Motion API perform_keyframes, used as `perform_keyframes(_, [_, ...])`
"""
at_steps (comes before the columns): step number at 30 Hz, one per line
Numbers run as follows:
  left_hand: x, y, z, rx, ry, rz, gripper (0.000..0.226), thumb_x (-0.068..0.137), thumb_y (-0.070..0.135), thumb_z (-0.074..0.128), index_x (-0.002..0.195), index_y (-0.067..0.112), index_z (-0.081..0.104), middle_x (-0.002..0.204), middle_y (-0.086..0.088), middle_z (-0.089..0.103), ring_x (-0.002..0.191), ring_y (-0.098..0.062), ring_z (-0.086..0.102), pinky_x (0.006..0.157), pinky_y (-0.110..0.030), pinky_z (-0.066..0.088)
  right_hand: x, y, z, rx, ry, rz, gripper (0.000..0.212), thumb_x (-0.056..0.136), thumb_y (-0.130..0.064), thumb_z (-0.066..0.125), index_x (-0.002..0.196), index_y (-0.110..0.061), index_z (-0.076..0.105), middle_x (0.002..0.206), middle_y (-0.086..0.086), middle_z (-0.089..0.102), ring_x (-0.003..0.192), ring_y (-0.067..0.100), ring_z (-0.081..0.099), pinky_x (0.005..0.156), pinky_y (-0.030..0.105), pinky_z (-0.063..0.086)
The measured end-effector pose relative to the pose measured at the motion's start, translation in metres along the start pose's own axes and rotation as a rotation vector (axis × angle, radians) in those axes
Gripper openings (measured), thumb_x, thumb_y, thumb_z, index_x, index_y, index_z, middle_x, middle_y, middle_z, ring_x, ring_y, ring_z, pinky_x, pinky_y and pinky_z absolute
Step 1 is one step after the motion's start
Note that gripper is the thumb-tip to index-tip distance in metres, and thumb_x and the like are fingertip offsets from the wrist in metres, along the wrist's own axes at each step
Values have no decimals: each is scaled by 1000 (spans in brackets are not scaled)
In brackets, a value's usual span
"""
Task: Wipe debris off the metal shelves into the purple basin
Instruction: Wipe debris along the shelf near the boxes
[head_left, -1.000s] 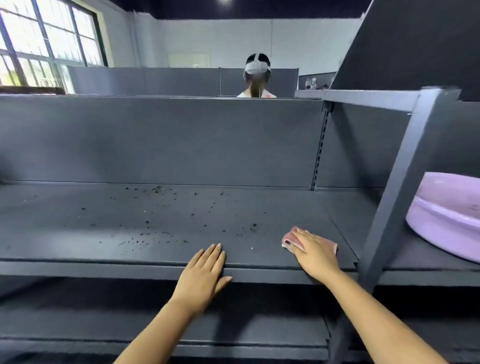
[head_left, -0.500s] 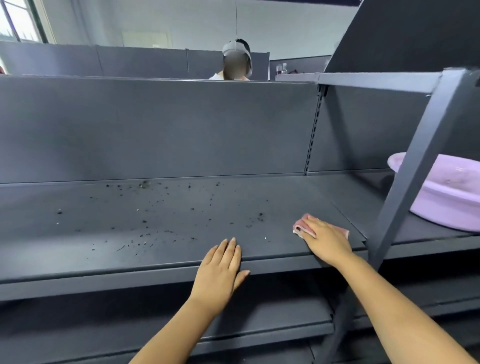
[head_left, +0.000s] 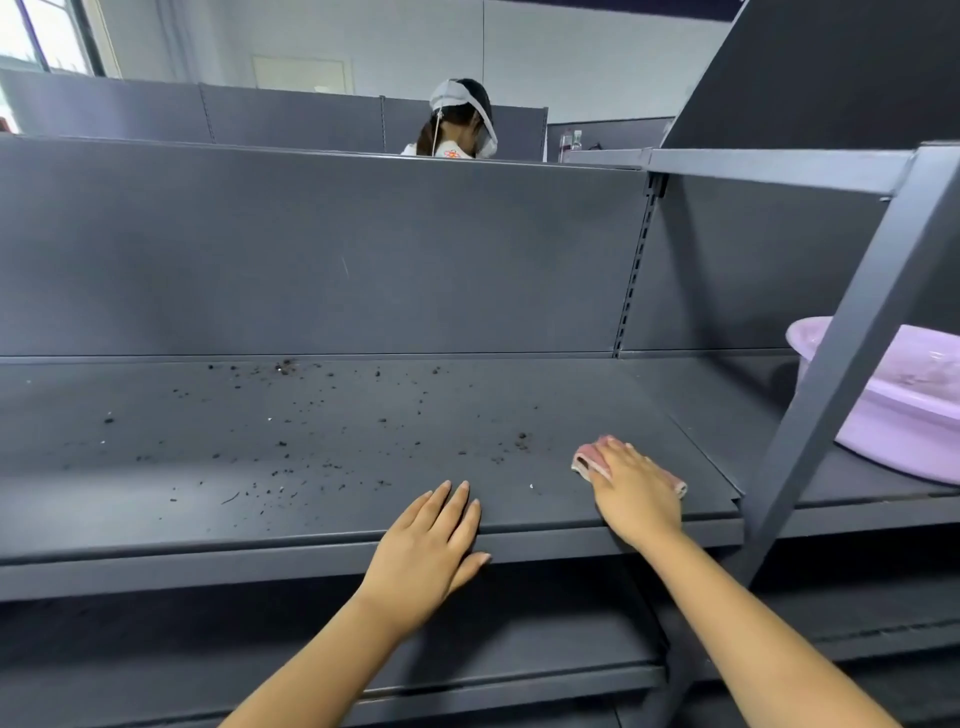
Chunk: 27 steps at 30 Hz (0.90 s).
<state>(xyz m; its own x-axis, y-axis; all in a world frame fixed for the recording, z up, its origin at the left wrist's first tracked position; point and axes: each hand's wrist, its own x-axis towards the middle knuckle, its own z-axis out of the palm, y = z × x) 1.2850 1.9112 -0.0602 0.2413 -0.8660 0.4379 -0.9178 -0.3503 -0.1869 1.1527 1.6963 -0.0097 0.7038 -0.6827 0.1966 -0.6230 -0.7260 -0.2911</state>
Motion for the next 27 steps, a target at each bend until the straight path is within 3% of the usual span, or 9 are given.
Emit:
perform_keyframes(6, [-1, 2, 1, 15, -2, -7, 74, 104, 43, 7, 109, 8, 72, 117, -13, 67, 107, -28, 65, 89, -40, 52, -2, -72, 25, 62, -9, -111, 49, 99, -21, 34, 148, -17, 27, 157, -1, 21, 144, 14, 19, 116, 26, 10])
perform_keyframes(12, [-6, -4, -9, 26, 22, 4, 73, 104, 43, 8, 110, 7, 71, 117, -12, 67, 108, -26, 65, 91, -43, 51, -4, -115, 37, 183, -27, -213, 42, 100, -21, 36, 142, -20, 38, 146, 0, 42, 134, 17, 38, 110, 28, 27])
perform_keyframes(15, [-9, -19, -14, 61, 17, -12, 73, 104, 43, 8, 109, 6, 71, 118, -14, 67, 109, -28, 64, 100, -41, 46, -1, -103, 26, 282, -111, -217, 40, 100, -21, 35, 139, -28, 42, 133, 1, 55, 120, 22, 49, 93, 32, 40])
perform_keyframes(18, [-11, -33, -15, 94, -3, -36, 75, 104, 44, 8, 109, 5, 72, 117, -15, 67, 108, -29, 65, 100, -41, 37, 6, -76, 12, 342, -63, -179, 39, 100, -19, 37, 136, -28, 45, 123, 2, 60, 110, 23, 55, 75, 30, 38])
perform_keyframes(22, [-14, -32, -11, 57, -20, -36, 78, 104, 43, 5, 108, 6, 73, 116, -14, 68, 107, -26, 65, 93, -35, 50, 22, -20, -2, 249, 53, -66, 39, 98, -13, 39, 136, -20, 47, 127, 6, 58, 111, 28, 54, 86, 34, 39])
perform_keyframes(24, [-14, -31, -10, 68, -21, -42, 76, 104, 42, 6, 109, 4, 72, 116, -16, 67, 108, -28, 65, 102, -35, 38, 30, 4, -3, 168, 80, 55, 36, 97, -14, 39, 131, -18, 50, 121, 10, 59, 107, 31, 53, 83, 36, 40])
perform_keyframes(27, [-15, -32, -8, 111, -29, -53, 74, 104, 42, 8, 111, 2, 70, 117, -18, 66, 109, -30, 64, 104, -37, 29, 40, 16, -2, 91, 84, 126, 29, 96, -15, 40, 122, -14, 54, 115, 12, 60, 105, 31, 53, 86, 35, 39])
